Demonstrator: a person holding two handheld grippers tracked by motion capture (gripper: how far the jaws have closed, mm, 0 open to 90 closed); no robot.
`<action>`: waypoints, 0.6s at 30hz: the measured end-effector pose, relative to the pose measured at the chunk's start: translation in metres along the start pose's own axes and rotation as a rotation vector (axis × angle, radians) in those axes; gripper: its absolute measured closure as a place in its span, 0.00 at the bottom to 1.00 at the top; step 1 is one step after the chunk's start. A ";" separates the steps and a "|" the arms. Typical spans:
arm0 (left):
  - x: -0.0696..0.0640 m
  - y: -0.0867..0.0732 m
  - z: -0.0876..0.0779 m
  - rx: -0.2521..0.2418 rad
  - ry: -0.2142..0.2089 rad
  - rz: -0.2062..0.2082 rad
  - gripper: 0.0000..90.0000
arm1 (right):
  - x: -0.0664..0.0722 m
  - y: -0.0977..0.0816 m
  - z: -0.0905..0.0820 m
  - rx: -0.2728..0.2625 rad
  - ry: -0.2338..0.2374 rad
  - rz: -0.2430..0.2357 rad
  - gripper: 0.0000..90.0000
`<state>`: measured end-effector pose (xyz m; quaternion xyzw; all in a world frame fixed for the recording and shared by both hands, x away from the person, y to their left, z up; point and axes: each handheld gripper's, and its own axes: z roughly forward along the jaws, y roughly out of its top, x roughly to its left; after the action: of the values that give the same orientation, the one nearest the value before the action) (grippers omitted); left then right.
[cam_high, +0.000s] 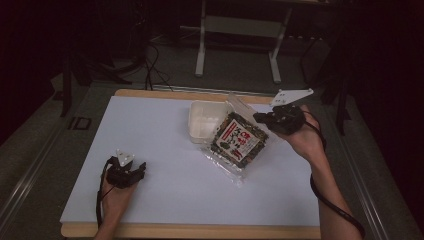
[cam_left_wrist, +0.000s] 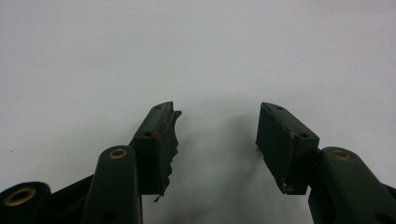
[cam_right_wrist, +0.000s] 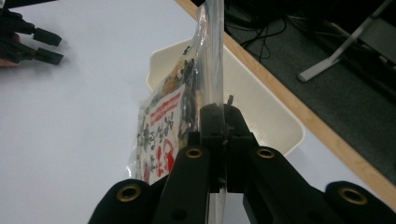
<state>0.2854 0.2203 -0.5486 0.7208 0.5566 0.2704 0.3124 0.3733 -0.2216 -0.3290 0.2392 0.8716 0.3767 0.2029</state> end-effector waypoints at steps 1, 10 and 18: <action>0.000 0.000 0.000 0.001 -0.001 0.001 0.53 | -0.002 0.007 0.001 0.008 -0.016 -0.028 1.00; 0.000 0.000 0.000 0.001 -0.003 0.000 0.52 | 0.003 0.023 0.007 0.038 -0.077 -0.121 1.00; 0.000 0.000 0.000 0.000 -0.004 0.001 0.52 | 0.004 0.037 0.009 0.045 -0.123 -0.171 1.00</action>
<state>0.2851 0.2202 -0.5484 0.7214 0.5557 0.2692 0.3134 0.3846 -0.1915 -0.3076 0.1908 0.8830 0.3231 0.2821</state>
